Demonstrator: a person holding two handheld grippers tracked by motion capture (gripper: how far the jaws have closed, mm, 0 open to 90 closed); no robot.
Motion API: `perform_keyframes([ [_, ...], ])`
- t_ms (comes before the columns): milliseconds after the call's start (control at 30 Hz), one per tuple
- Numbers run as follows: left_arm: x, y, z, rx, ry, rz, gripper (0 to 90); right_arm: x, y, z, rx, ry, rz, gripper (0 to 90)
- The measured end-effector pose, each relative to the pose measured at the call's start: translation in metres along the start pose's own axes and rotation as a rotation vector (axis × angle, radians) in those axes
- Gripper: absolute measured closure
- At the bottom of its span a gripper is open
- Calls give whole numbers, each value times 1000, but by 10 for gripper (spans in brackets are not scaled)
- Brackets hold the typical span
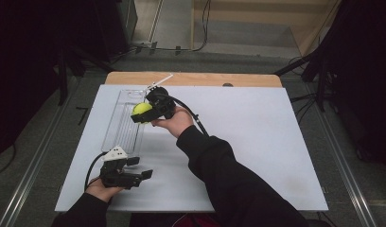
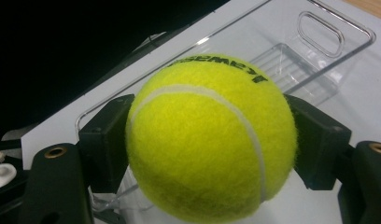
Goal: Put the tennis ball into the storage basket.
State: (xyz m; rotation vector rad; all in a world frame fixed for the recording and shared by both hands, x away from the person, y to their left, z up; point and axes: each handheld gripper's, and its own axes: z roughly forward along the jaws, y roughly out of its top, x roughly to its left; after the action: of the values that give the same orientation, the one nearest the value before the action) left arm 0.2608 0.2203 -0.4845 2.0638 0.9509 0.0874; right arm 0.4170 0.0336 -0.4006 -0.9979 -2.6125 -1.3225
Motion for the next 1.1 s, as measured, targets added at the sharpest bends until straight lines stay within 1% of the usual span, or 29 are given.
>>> perform_keyframes([
  [100, 0, 0, 0, 2, -1, 2, 211, 2, 5, 3, -5, 2, -13, 229],
  [167, 0, 0, 0, 3, -1, 2, 211, 2, 8, 5, -12, 12, -12, 228],
  [300, -1, 0, 0, 3, -2, 2, 211, 5, 12, 10, -12, 15, -19, 228],
  [433, -1, 0, 1, 2, -2, 1, 211, 8, 17, 16, -8, 24, -20, 228],
  [533, -1, 0, 1, 3, -2, 3, 211, 11, 19, 21, -22, 43, -11, 228],
  [700, -1, 0, 1, 9, -5, 5, 211, 17, 23, 30, -20, 37, -22, 228],
  [833, -1, 0, 1, 6, -3, 6, 211, 20, 26, 37, -9, 25, -44, 228],
  [933, -1, 0, 1, 5, -5, 7, 211, 20, 27, 42, 3, 25, -39, 228],
  [1000, -1, 0, 1, 4, -6, 6, 211, 19, 27, 46, 0, 21, -41, 228],
  [1100, -1, 0, 1, 6, -4, 8, 211, 18, 26, 50, 3, 16, -31, 227],
])
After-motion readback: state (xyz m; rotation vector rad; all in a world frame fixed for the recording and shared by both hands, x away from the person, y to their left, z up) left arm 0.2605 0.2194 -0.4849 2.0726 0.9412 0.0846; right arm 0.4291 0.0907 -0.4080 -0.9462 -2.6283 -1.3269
